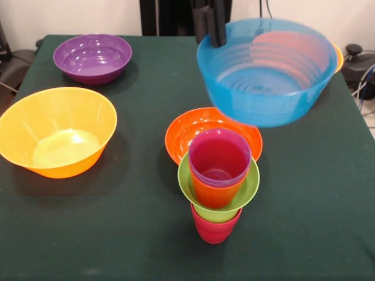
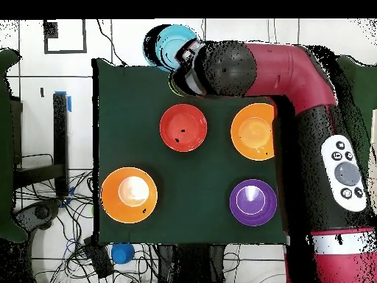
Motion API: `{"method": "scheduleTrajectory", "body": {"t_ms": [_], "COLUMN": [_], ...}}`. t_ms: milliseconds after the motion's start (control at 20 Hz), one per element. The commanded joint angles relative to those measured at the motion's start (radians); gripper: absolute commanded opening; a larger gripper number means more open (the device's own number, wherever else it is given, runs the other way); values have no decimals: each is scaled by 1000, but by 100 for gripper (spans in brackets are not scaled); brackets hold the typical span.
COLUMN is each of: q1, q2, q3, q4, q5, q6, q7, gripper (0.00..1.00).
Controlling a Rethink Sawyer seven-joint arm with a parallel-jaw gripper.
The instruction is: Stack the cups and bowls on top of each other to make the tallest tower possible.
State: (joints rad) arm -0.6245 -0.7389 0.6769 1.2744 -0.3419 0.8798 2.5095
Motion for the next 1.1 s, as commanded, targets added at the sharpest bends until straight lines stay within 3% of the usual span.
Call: {"method": "scheduleTrajectory", "body": {"t_ms": [50,500,1100], "q1": [33,27,38], "q2": [90,93,133], "q3": [-54,-45,-42], "q4": [-105,-141,-190], "q5": [-98,-114,-132], "q6": [159,236,253], "q7": [-238,-255,-257], "gripper": [0,0,0]}}
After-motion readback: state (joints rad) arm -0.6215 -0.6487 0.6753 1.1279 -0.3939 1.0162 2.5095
